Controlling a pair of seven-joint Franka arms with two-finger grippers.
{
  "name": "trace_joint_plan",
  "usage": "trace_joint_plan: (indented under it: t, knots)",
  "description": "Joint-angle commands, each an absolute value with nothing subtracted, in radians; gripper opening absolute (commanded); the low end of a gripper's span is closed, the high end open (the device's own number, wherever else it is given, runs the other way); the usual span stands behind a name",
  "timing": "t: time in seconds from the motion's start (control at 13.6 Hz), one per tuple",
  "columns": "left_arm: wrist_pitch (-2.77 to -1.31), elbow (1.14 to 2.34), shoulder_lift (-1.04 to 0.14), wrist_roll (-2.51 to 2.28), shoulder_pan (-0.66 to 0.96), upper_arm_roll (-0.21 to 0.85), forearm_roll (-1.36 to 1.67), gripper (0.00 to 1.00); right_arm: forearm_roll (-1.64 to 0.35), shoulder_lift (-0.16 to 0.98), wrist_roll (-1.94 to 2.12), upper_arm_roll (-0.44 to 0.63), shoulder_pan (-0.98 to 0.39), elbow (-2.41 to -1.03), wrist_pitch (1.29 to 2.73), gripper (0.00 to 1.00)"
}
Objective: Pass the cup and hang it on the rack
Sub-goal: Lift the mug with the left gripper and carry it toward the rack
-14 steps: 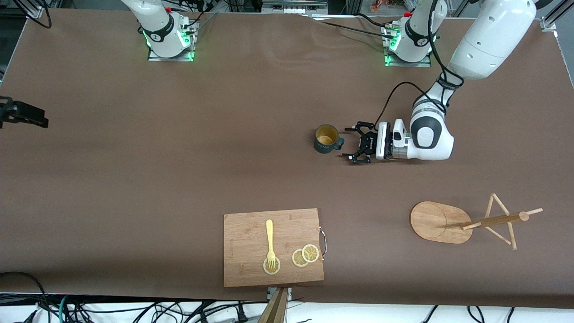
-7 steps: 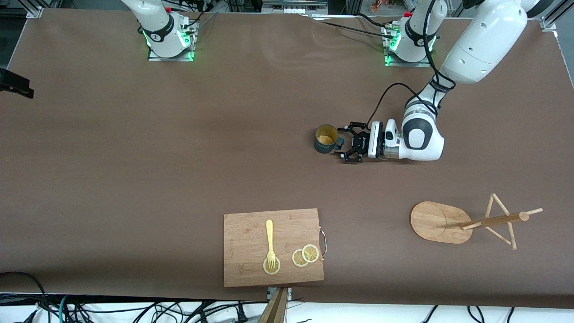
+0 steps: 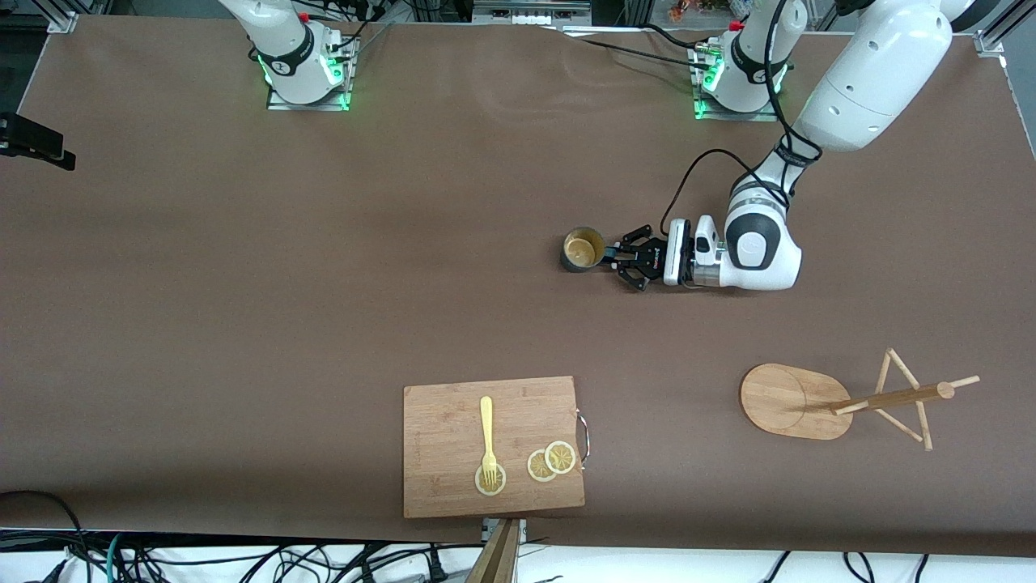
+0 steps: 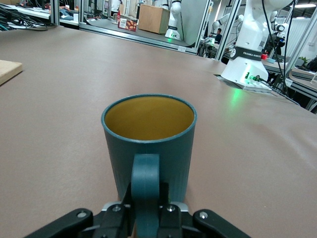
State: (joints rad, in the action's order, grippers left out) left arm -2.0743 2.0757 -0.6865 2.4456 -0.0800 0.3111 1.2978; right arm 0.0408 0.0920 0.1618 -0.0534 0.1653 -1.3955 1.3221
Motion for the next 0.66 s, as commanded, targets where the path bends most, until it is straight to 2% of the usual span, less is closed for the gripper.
trace_joint_plan:
  t: [0.0, 0.22, 0.37, 0.59]
  knots:
    - [-2.068, 2.129, -0.648, 2.494, -0.148, 0.318, 1.322, 0.0, 0.021, 0.078, 0.176, -0.048, 0.167, -1.404, 1.298, 1.0]
    - [-2.014, 2.19, -0.548, 2.439, -0.254, 0.316, 1.315, 0.0, 0.046, 0.074, 0.173, -0.046, 0.091, -1.405, 1.315, 1.0]
    - [-1.964, 2.236, -0.442, 2.273, -0.351, 0.316, 1.219, 0.0, 0.049, 0.071, 0.14, -0.031, 0.087, -1.405, 1.309, 1.0]
    - [-1.824, 2.226, -0.381, 2.029, -0.558, 0.318, 1.012, 0.0, 0.044, 0.078, 0.133, -0.006, 0.086, -1.404, 1.302, 1.0]
